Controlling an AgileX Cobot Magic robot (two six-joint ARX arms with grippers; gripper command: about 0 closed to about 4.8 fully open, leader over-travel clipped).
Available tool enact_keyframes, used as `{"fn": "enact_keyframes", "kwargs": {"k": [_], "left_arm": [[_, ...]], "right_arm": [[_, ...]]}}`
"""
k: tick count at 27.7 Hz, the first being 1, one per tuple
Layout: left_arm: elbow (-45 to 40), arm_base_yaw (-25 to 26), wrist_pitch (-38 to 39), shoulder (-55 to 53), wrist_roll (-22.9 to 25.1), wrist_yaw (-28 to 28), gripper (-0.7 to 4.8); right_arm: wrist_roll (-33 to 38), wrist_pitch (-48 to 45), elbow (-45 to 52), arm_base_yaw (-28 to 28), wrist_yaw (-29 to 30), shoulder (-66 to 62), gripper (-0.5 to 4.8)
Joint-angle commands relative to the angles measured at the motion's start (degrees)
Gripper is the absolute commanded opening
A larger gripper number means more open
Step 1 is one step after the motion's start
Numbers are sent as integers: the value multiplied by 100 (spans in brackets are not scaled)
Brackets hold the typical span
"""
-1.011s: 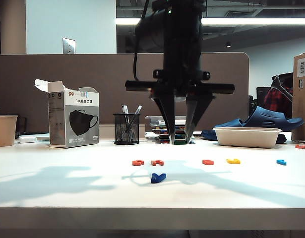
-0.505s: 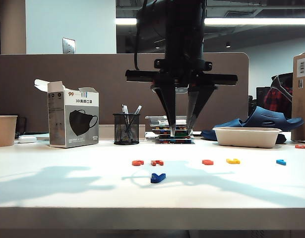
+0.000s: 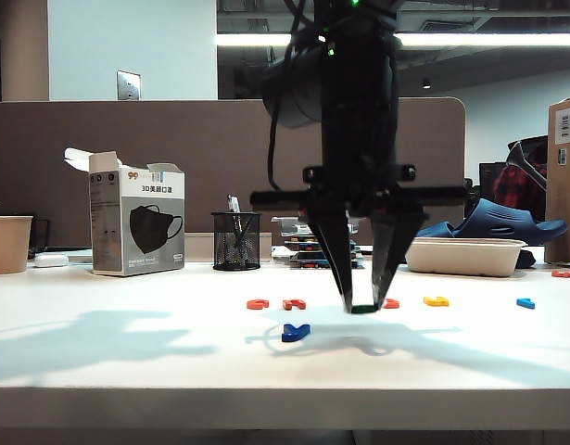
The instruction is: Select the appropriate letters from the row of letter magnets placed on the table to arrange into the word "yes".
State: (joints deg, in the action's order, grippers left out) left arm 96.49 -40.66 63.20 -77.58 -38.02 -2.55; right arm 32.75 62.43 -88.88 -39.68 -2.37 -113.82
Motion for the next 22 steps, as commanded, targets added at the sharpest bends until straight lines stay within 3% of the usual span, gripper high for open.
{"fn": "enact_keyframes", "kwargs": {"k": [1,22], "left_arm": [[17,-2,-28,13,24,-4,-5],[17,-2,-28,13,24,-4,-5]], "right_arm": [[33,-339,98,-20,85,33,116],[52,-809,299,-11,103,-48,116]]}}
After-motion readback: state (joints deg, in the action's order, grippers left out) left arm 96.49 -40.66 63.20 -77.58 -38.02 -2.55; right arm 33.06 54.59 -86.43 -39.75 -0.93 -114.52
